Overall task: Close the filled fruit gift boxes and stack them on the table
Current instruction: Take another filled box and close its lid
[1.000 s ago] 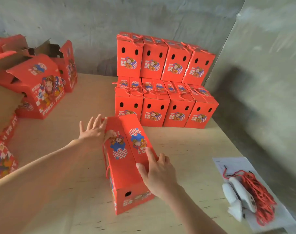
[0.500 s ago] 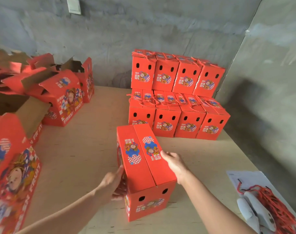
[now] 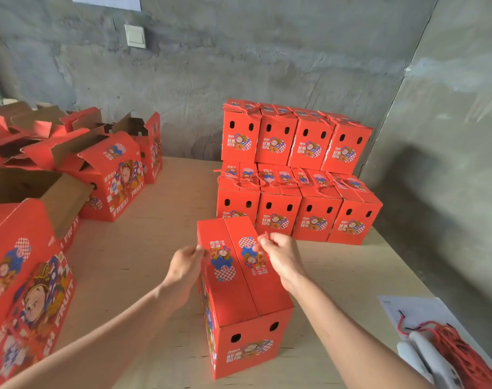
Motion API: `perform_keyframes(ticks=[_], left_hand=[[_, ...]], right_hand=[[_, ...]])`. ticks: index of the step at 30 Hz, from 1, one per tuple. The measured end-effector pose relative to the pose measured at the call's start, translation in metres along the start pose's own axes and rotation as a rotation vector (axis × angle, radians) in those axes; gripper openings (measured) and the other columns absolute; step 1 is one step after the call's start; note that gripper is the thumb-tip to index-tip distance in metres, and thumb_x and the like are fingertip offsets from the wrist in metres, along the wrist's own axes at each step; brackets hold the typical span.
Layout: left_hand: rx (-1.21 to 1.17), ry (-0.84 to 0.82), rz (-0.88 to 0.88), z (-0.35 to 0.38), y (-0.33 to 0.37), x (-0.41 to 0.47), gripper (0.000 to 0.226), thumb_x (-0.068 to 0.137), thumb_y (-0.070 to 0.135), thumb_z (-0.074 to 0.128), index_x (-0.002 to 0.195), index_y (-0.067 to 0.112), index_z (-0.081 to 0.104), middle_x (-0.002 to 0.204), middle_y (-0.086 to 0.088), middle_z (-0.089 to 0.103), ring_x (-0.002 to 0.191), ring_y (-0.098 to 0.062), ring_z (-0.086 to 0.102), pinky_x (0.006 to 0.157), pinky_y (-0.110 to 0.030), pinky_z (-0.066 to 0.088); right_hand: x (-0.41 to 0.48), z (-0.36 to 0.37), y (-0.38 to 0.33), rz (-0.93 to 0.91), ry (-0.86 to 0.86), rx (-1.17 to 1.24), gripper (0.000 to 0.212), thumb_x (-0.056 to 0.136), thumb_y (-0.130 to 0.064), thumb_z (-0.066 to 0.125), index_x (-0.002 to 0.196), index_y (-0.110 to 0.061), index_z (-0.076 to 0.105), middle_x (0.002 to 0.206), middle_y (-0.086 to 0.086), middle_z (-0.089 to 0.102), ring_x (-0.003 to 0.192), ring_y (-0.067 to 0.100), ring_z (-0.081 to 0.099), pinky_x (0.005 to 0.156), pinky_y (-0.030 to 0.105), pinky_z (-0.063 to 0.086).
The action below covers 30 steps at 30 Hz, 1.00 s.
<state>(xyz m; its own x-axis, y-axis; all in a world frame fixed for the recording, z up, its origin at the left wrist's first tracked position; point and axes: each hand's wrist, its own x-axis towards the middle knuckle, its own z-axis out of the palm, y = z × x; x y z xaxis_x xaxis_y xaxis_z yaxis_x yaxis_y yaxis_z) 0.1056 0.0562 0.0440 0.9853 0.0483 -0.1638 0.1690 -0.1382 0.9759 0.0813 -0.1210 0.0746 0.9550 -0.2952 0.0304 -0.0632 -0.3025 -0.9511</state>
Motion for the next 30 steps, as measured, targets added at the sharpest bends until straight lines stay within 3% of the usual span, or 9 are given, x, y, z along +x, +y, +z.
perform_keyframes(ticks=[3, 8, 10, 12, 14, 17, 20, 24, 30], left_hand=[[0.207, 0.019, 0.388, 0.0, 0.051, -0.005, 0.036, 0.095, 0.01, 0.041, 0.06, 0.015, 0.047, 0.059, 0.002, 0.046, 0.053, -0.012, 0.037, 0.044, -0.013, 0.028], [0.451, 0.001, 0.749, 0.001, 0.082, -0.004, 0.024, 0.094, 0.006, 0.046, 0.081, 0.006, 0.066, 0.082, -0.001, 0.055, 0.078, -0.012, 0.048, 0.066, -0.019, 0.03], [0.477, -0.038, 0.744, -0.005, 0.064, 0.003, 0.018, 0.096, 0.01, 0.047, 0.1, 0.005, 0.064, 0.096, -0.003, 0.06, 0.088, -0.016, 0.051, 0.072, -0.022, 0.033], [0.517, -0.035, 0.604, -0.013, 0.04, 0.008, 0.018, 0.098, 0.015, 0.043, 0.107, 0.009, 0.058, 0.099, -0.004, 0.063, 0.088, -0.021, 0.055, 0.071, -0.026, 0.037], [0.619, -0.078, 0.456, -0.016, 0.015, 0.011, 0.019, 0.098, 0.018, 0.041, 0.107, 0.01, 0.056, 0.102, -0.009, 0.064, 0.088, -0.025, 0.058, 0.072, -0.03, 0.041], [0.778, -0.244, 0.467, -0.011, -0.018, 0.007, 0.032, 0.096, 0.031, 0.045, 0.123, 0.017, 0.054, 0.122, -0.001, 0.057, 0.109, -0.015, 0.053, 0.087, -0.021, 0.038], [0.879, -0.3, 0.535, -0.005, -0.031, 0.005, 0.06, 0.096, 0.042, 0.043, 0.146, 0.013, 0.029, 0.152, -0.001, 0.03, 0.141, -0.013, 0.024, 0.113, -0.023, 0.02], [0.833, -0.214, 0.627, -0.006, -0.02, 0.008, 0.064, 0.097, 0.043, 0.043, 0.149, 0.014, 0.021, 0.156, 0.001, 0.021, 0.145, -0.011, 0.011, 0.116, -0.024, 0.01], [0.94, -0.35, 0.506, -0.001, -0.033, 0.009, 0.069, 0.097, 0.045, 0.04, 0.151, 0.02, 0.005, 0.158, 0.008, 0.006, 0.145, -0.008, 0.003, 0.116, -0.029, 0.01]], right_hand=[[-0.003, 0.006, -0.039, -0.082, -0.201, 0.156, 0.023, 0.092, 0.004, 0.048, 0.081, -0.006, 0.065, 0.068, 0.002, 0.069, 0.062, 0.01, 0.065, 0.064, 0.017, 0.051], [-0.003, 0.015, -0.066, 0.119, -0.447, 0.327, 0.027, 0.091, 0.006, 0.041, 0.111, 0.016, 0.057, 0.092, 0.021, 0.064, 0.082, 0.031, 0.063, 0.093, 0.04, 0.05], [0.0, 0.008, -0.07, 0.235, -0.504, 0.476, 0.025, 0.093, 0.0, 0.038, 0.103, 0.009, 0.059, 0.077, 0.014, 0.067, 0.066, 0.021, 0.064, 0.072, 0.029, 0.055], [0.007, 0.0, -0.076, 0.355, -0.482, 0.538, 0.018, 0.094, -0.008, 0.043, 0.085, 0.0, 0.057, 0.065, 0.005, 0.063, 0.043, 0.009, 0.049, 0.057, 0.024, 0.045], [0.012, -0.004, -0.086, 0.407, -0.467, 0.445, 0.022, 0.096, -0.016, 0.044, 0.078, -0.006, 0.054, 0.05, -0.001, 0.053, 0.039, 0.009, 0.043, 0.057, 0.024, 0.036], [0.019, 0.0, -0.107, 0.316, -0.39, 0.188, 0.027, 0.096, -0.018, 0.045, 0.072, -0.011, 0.053, 0.043, -0.006, 0.047, 0.052, 0.013, 0.053, 0.057, 0.024, 0.036], [0.025, 0.004, -0.12, 0.164, -0.255, 0.092, 0.026, 0.089, -0.008, 0.049, 0.064, -0.011, 0.052, 0.053, 0.0, 0.05, 0.054, 0.015, 0.055, 0.056, 0.025, 0.036], [0.033, 0.007, -0.128, 0.006, -0.153, 0.084, 0.027, 0.084, -0.002, 0.052, 0.059, -0.009, 0.053, 0.055, 0.003, 0.052, 0.054, 0.016, 0.056, 0.058, 0.024, 0.041], [0.034, 0.006, -0.105, 0.056, -0.132, 0.016, 0.027, 0.083, 0.002, 0.051, 0.057, -0.003, 0.054, 0.055, 0.01, 0.053, 0.054, 0.018, 0.055, 0.051, 0.023, 0.037]])
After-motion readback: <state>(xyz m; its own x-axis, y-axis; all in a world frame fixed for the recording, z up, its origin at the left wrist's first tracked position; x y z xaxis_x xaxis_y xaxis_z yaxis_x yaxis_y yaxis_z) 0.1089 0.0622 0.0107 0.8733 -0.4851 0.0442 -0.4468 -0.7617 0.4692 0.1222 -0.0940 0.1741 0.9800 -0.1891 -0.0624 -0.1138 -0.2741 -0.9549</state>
